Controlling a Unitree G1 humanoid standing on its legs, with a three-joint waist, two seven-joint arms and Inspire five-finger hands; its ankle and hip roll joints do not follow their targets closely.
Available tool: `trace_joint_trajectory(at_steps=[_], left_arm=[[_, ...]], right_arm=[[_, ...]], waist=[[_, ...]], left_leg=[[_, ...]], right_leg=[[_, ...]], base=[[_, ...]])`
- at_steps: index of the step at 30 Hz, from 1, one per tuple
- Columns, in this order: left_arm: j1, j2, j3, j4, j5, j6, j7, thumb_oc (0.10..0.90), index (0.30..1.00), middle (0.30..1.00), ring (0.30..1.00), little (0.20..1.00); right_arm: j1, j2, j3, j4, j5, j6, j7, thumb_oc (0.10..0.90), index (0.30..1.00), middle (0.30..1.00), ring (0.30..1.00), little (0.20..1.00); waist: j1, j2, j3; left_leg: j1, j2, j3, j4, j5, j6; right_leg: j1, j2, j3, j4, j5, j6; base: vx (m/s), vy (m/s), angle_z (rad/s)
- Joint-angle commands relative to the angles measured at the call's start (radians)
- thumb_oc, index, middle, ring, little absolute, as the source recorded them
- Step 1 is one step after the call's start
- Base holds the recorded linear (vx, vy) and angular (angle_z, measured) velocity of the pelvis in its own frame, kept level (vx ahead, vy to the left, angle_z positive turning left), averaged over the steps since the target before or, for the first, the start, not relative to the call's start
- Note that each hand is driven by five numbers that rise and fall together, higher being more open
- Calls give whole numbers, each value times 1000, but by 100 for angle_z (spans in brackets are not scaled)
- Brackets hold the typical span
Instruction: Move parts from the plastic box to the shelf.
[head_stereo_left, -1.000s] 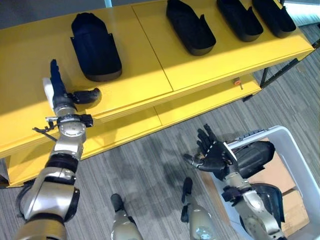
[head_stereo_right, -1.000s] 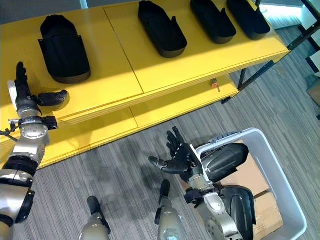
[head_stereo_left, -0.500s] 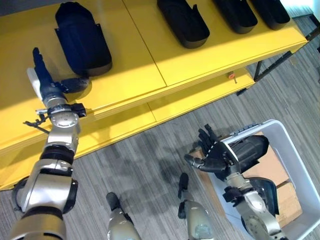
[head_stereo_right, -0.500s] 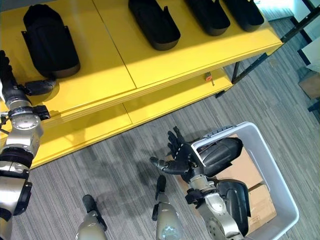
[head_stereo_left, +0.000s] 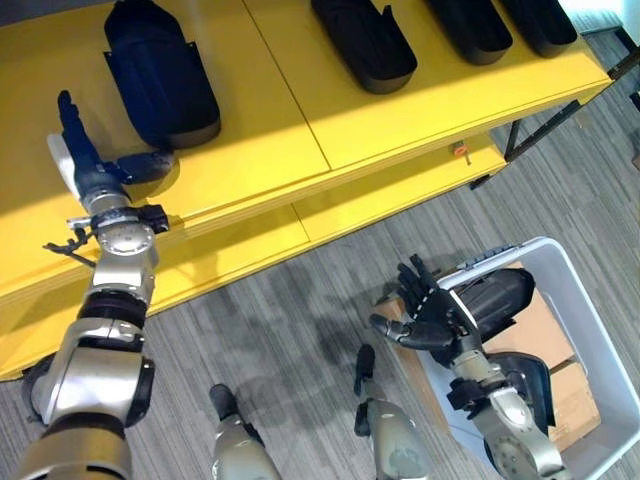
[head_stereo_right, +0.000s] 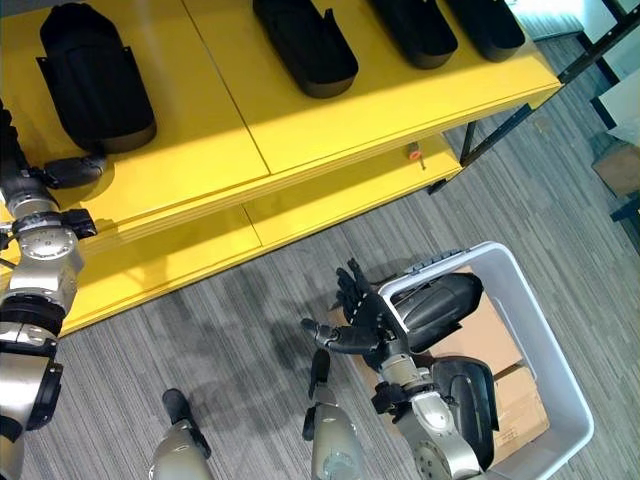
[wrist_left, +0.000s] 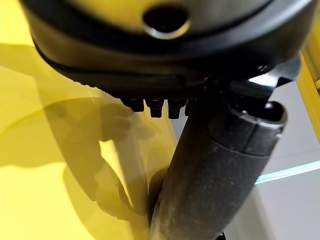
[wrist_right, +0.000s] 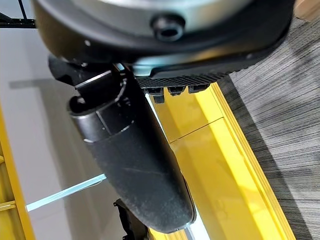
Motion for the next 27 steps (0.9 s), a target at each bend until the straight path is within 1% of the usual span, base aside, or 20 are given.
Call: trace_joint_trajectory(at_steps=[1, 14, 27], left_arm=[[-57, -37, -38, -15, 4, -17, -50, 900, 1000, 1000, 1000, 1000], [-23, -73, -83, -89, 70, -20, -68, 900, 1000, 1000, 1000, 1000], [-8, -88, -88, -104, 91, -25, -69, 900, 1000, 1000, 1000, 1000]], right_arm=[[-52, -42, -52, -154, 40, -112, 35, 900, 1000, 1000, 1000, 1000], [-53, -47, -61, -154, 45, -103, 51, 900, 1000, 1000, 1000, 1000], [-45, -55, -68, -163, 42, -102, 57, 900, 1000, 1000, 1000, 1000]], waist=[[-19, -12, -13], [-17, -3, -5], [-16, 6, -2]], left_leg=[[-53, 18, -58, 81, 13, 9], [-57, 18, -61, 83, 15, 10], [-55, 16, -59, 82, 17, 11]], right_leg=[[24, -100, 3, 102, -49, 90], [21, -104, 4, 110, -48, 88], [18, -108, 5, 113, -49, 87]], base=[[0, 0, 0], [0, 0, 0], [0, 0, 0]])
